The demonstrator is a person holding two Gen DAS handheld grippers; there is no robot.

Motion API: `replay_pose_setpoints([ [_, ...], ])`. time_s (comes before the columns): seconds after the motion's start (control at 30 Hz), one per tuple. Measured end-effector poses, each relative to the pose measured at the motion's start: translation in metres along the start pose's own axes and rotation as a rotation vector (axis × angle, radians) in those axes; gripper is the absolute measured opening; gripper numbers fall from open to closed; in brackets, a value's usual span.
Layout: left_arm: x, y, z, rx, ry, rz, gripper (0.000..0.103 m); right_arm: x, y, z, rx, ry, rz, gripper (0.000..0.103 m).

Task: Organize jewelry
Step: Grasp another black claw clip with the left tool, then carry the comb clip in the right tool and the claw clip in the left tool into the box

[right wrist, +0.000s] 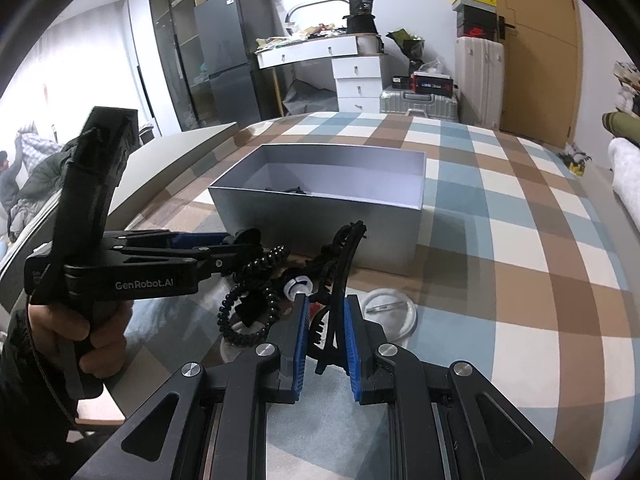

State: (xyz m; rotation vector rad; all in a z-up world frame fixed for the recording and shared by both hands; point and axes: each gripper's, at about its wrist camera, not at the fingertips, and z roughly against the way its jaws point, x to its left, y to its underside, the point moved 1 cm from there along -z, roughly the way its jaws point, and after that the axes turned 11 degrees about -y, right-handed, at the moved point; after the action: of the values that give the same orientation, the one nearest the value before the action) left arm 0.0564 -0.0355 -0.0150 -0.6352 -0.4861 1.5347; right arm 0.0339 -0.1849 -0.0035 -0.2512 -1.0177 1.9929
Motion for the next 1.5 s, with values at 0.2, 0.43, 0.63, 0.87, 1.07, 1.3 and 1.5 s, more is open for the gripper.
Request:
replay_pose_setpoints([
  [0.2, 0.003, -0.002, 0.021, -0.076, -0.016, -0.009, 0.041, -0.001, -0.001, 0.003, -0.016, -0.003, -0.006, 0.017],
  [0.43, 0.01, -0.01, 0.035, -0.164, -0.035, 0.008, 0.041, -0.003, -0.002, 0.007, -0.045, -0.013, -0.019, 0.017],
  [0.63, 0.011, -0.014, 0.035, -0.185, -0.033, 0.018, 0.041, -0.004, -0.006, 0.012, -0.074, -0.022, -0.026, 0.017],
  [0.87, 0.011, -0.025, 0.034, -0.203, -0.036, 0.022, 0.041, -0.011, -0.019, 0.015, -0.098, -0.048, -0.056, 0.017],
  [1.07, 0.014, -0.034, 0.031, -0.204, -0.022, 0.045, 0.041, -0.014, -0.03, 0.011, -0.101, -0.066, -0.069, 0.017],
  [1.3, 0.013, -0.04, 0.035, -0.228, -0.026, 0.038, 0.041, -0.017, -0.044, 0.01, -0.117, -0.073, -0.069, 0.017],
  [1.5, 0.011, -0.054, 0.029, -0.239, -0.034, 0.036, 0.041, -0.022, -0.06, 0.005, -0.126, -0.089, -0.086, 0.017],
])
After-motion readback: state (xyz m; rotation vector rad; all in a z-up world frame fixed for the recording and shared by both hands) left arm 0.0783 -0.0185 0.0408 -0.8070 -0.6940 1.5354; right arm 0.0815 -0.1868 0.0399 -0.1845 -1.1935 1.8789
